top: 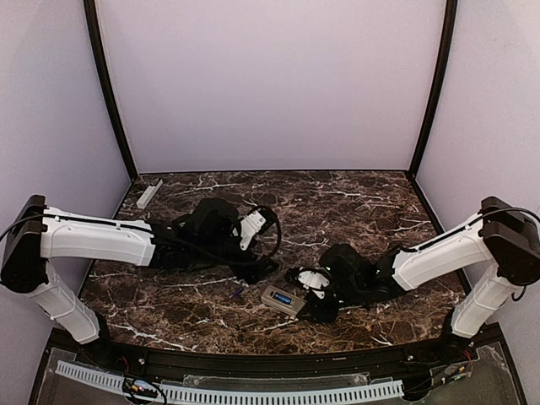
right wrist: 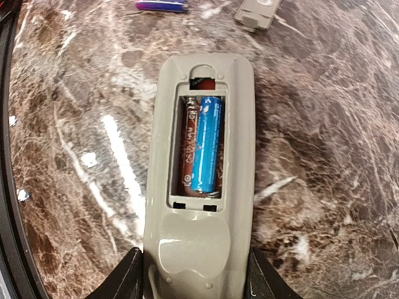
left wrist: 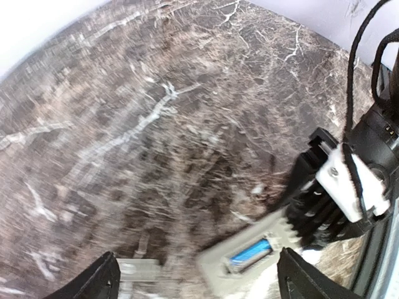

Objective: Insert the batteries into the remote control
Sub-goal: Adjust the remote control without the battery cover at the center of the board.

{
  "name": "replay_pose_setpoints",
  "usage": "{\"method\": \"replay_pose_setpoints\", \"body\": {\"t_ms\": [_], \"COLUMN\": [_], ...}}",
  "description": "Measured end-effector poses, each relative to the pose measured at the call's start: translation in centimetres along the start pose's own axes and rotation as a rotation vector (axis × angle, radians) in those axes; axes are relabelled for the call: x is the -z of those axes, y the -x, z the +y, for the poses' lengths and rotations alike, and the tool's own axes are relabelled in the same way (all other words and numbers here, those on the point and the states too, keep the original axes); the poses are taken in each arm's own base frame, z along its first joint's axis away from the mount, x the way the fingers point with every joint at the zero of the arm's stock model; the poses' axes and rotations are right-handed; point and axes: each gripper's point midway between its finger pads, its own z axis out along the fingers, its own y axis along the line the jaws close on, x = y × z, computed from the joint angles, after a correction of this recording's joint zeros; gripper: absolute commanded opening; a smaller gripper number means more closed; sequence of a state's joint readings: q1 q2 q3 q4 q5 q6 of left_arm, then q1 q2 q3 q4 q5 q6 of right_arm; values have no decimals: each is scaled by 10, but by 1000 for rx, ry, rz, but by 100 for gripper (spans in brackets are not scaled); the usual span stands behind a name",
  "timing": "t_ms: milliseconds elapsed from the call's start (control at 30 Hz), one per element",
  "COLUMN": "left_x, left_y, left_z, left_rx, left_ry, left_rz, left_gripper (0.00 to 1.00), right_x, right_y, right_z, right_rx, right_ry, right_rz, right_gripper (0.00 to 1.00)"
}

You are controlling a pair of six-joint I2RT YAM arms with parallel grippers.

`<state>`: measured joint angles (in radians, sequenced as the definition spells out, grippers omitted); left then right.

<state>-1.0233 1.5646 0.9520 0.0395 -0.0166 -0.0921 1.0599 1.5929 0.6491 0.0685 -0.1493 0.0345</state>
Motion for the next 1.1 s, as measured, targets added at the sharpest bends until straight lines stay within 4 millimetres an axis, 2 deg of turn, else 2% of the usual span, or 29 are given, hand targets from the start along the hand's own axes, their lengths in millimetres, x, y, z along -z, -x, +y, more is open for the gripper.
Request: {"method": "replay_pose_setpoints", "body": {"t_ms": [67, 133, 333, 467, 767, 1100], "left_x": [8, 9, 10, 11, -12, -30], "left_y": [7, 4, -26, -37, -64, -66], "left_z": [9, 12, -7, -15, -39, -53], "left_rx": [-49, -120, -383, -492, -592, -642], "left_ry": [4, -8, -164, -252, -440, -512], "left_rz": [-14, 1, 90, 103, 151, 153], "left_gripper": [86, 84, 76, 70, 63, 54], "right_x": [0, 0, 0, -2, -2, -2], "right_y": [-1, -2, -2, 2, 2, 2], "right_z": [4, 7, 13, 16, 18, 18], "right_rx": [33, 64, 163, 207, 239, 241], "right_ry": [23, 40, 79, 95, 106, 106], "right_rz": [4, 5, 19, 21, 18, 18], "right_gripper": [27, 26, 24, 23, 20, 17]}}
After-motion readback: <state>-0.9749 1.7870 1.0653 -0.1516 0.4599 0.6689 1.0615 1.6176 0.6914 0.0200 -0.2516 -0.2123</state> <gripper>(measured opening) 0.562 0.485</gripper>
